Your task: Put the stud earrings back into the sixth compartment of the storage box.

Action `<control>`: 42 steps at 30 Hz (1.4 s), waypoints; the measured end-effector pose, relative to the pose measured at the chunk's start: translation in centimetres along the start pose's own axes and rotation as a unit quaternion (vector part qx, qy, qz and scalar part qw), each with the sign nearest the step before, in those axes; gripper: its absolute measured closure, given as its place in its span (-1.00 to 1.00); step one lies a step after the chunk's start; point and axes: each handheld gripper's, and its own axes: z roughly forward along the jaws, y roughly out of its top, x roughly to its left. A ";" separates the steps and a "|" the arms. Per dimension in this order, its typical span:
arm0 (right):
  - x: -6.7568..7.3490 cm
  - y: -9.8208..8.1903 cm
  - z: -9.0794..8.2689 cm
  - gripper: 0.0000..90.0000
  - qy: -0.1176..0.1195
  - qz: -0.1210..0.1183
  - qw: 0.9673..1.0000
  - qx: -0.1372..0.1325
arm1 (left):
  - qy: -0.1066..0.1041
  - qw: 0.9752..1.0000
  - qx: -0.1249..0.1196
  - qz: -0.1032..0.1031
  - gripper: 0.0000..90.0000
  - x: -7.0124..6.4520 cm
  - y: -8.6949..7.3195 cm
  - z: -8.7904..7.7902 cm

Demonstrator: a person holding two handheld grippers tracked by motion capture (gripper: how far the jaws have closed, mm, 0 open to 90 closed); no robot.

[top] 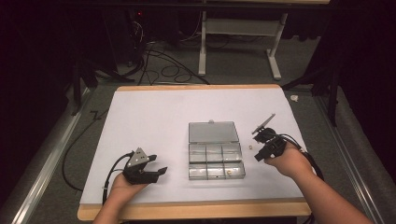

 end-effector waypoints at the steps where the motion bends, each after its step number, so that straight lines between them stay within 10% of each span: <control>1: 0.0 0.0 0.0 0.88 0.000 0.000 1.000 0.000 | 0.000 1.000 0.000 0.000 -0.28 0.0 0.0 0.0; 42: -2.8 4.3 3.0 0.85 -0.011 0.021 1.000 0.013 | -0.005 1.000 0.000 -0.003 -0.28 0.1 0.0 0.0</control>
